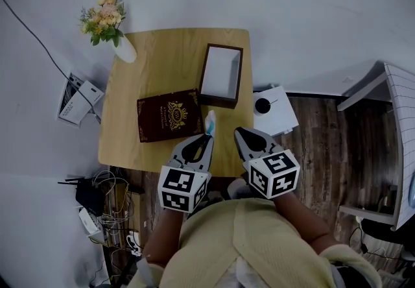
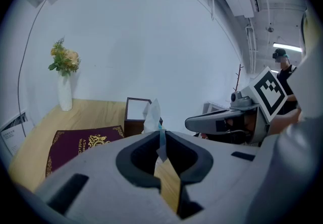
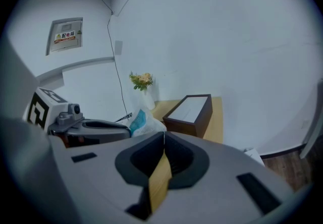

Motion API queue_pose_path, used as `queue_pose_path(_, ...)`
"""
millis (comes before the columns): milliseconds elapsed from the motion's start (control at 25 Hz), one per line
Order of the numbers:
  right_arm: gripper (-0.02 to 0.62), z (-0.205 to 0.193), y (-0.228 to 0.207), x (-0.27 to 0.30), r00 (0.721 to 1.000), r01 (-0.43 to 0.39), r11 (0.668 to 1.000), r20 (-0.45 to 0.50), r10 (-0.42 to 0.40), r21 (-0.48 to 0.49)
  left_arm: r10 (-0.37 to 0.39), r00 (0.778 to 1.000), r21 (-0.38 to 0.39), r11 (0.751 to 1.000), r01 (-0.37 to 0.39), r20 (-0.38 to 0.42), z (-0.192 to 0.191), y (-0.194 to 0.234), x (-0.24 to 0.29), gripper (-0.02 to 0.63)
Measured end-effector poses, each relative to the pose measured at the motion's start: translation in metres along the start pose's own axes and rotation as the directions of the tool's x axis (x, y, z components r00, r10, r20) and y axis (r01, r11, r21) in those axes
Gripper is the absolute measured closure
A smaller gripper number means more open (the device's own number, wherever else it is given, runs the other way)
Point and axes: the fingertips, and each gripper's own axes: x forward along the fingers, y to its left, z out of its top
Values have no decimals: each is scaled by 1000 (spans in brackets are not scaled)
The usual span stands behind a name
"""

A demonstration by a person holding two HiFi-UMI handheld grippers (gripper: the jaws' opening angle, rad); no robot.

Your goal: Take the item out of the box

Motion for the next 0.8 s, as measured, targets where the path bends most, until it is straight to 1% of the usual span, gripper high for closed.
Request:
queue_pose_path(280, 565, -3, 1, 0, 1000, -2, 1000, -11, 1, -7, -5, 1000, -14, 1000, 5, -11, -6, -2, -2, 560)
queue_pose_path(800, 566, -6, -4, -3, 999, 22, 1000, -24, -22, -14, -19, 1000, -32, 999, 18, -24, -13, -8, -4, 560)
